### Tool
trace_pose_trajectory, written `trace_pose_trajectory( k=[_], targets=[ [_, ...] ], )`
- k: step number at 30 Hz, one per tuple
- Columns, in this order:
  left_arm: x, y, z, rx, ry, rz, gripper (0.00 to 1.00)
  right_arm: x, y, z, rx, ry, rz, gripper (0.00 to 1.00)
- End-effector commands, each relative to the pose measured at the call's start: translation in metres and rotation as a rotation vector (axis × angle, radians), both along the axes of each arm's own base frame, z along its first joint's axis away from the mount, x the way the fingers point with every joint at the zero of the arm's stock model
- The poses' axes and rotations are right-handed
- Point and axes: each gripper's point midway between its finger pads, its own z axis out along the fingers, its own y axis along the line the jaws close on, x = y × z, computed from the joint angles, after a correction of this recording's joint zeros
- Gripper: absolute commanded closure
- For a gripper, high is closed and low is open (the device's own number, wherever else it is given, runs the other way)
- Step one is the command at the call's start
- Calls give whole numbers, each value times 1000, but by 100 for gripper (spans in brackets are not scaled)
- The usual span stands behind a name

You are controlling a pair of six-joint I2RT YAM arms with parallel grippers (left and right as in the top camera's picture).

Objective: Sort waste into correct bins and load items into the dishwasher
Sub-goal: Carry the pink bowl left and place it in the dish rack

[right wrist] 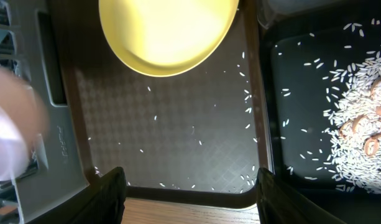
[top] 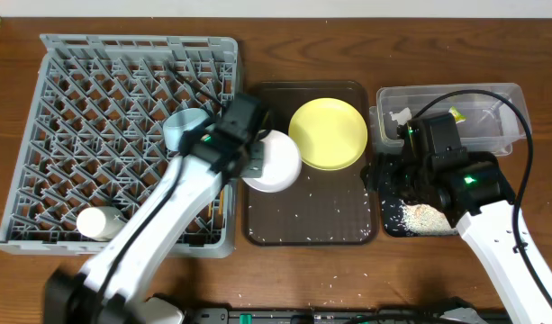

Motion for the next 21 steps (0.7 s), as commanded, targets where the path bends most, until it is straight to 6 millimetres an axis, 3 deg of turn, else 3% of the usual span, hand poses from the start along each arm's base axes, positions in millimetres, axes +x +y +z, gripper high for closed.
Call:
trace_pose_trajectory(
  k=[1,5,10,15,16,21],
  targets=[
    [16,96,74,454,-310,227,92,2,-3,4,1,-11,-12,36],
    [13,146,122,737,-466,394,93,2,-3,4,1,-12,-13,35],
    [16,188,148,945,-513,542,92,2,-3,4,1,-12,-12,36],
    [13,224,149,1073,-453,630,92,2,-3,4,1,-12,-12,36],
    [12,237,143,1096,-415,655,93,2,-3,4,1,-12,-12,36],
    [10,262,122,1144,-321,693,92,2,-3,4,1,-12,-12,35]
  ],
)
